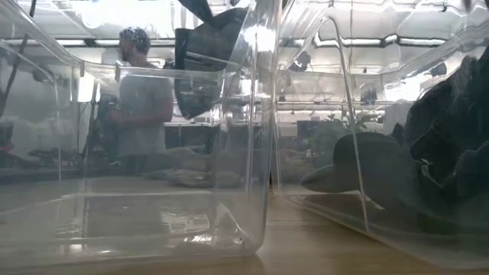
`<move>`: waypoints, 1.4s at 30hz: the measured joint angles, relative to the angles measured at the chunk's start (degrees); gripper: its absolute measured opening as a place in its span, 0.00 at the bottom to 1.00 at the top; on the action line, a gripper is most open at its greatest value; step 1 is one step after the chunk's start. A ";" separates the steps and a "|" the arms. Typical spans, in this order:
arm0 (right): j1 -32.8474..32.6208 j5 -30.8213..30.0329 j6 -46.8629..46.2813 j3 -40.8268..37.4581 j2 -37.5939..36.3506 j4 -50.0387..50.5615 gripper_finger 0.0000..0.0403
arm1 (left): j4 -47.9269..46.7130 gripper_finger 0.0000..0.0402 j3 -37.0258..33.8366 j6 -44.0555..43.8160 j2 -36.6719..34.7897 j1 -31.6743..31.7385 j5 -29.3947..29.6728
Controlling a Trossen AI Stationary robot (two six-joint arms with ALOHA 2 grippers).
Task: Pick & Place hat
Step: Put the black cap into the right transparent bin
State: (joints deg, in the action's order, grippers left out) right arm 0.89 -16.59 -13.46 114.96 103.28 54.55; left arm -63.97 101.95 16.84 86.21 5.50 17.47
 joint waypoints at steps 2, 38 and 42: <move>0.25 0.22 -1.17 0.00 0.41 0.11 0.55 | 0.26 0.01 0.02 -0.04 0.00 -0.07 -0.02; 2.25 0.21 -18.21 -0.35 1.21 0.11 0.02 | 6.06 0.34 17.19 -9.05 -0.35 4.28 8.32; 2.38 -3.13 -19.94 1.78 1.22 0.06 0.02 | 5.71 0.35 20.68 -17.97 -1.09 4.27 7.52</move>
State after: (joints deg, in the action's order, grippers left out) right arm 3.27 -19.72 -33.40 116.74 104.50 54.61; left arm -58.25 122.63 -1.13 85.13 9.77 24.99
